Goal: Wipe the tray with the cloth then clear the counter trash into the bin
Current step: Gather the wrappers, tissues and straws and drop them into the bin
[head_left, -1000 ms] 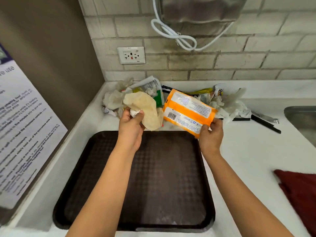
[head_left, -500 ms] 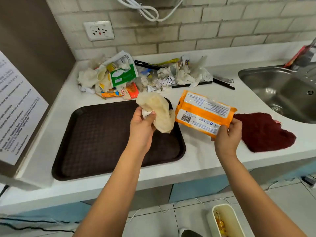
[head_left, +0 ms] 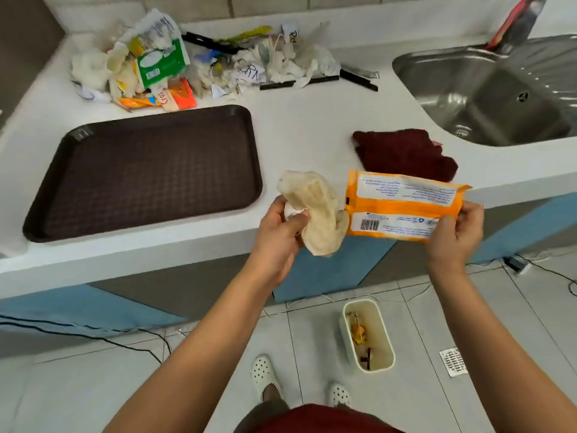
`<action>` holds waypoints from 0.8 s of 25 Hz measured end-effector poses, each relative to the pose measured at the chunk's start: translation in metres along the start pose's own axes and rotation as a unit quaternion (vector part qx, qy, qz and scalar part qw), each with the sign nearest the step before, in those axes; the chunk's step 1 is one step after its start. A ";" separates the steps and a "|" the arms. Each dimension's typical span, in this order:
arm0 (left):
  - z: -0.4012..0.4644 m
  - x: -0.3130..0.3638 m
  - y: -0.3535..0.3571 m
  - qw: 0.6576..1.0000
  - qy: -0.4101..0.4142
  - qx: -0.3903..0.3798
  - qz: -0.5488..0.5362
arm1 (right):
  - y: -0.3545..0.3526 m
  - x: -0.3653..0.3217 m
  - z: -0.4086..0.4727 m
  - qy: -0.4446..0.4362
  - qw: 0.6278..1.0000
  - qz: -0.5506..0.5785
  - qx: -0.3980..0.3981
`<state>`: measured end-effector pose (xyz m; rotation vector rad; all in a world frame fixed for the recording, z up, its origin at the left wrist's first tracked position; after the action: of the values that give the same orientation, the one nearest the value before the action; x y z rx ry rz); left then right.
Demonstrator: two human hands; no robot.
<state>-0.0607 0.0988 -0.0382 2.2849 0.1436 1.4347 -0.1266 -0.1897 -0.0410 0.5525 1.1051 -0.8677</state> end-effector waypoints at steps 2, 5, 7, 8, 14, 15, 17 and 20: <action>-0.006 -0.048 0.016 0.999 -0.047 0.006 -0.003 | -0.045 0.029 -0.005 0.016 1.000 0.002 0.014; -0.012 -0.120 0.026 0.993 -0.109 0.033 -0.019 | -0.102 0.075 -0.026 0.047 0.998 -0.030 0.012; -0.012 -0.169 0.025 0.986 -0.152 0.069 -0.004 | -0.137 0.114 -0.045 0.084 0.994 -0.070 -0.001; -0.011 -0.192 0.023 0.980 -0.173 0.092 0.006 | -0.152 0.136 -0.056 0.109 0.990 -0.091 -0.010; 0.005 -0.299 0.016 0.943 -0.281 0.177 -0.009 | -0.210 0.248 -0.135 0.336 0.918 -0.196 -0.076; 0.010 -0.312 0.017 0.939 -0.295 0.178 -0.016 | -0.213 0.258 -0.145 0.355 0.908 -0.205 -0.085; 0.022 -0.336 0.023 0.933 -0.318 0.170 -0.015 | -0.213 0.278 -0.163 0.381 0.893 -0.214 -0.103; 0.041 -0.370 0.027 0.928 -0.339 0.152 -0.015 | -0.203 0.306 -0.183 0.397 0.879 -0.224 -0.140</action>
<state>-0.1978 -0.0538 -0.3506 2.8760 0.1930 0.5615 -0.3350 -0.2636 -0.3866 0.4142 2.1387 -0.8637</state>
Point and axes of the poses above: each hand's wrist, its own z-axis towards the middle knuckle, its own y-axis out of the palm, x = y × z, the point moved 10 cm from there along z, towards the middle knuckle, and after that the axes turned 9 degrees about -y, right-handed, at the moved point
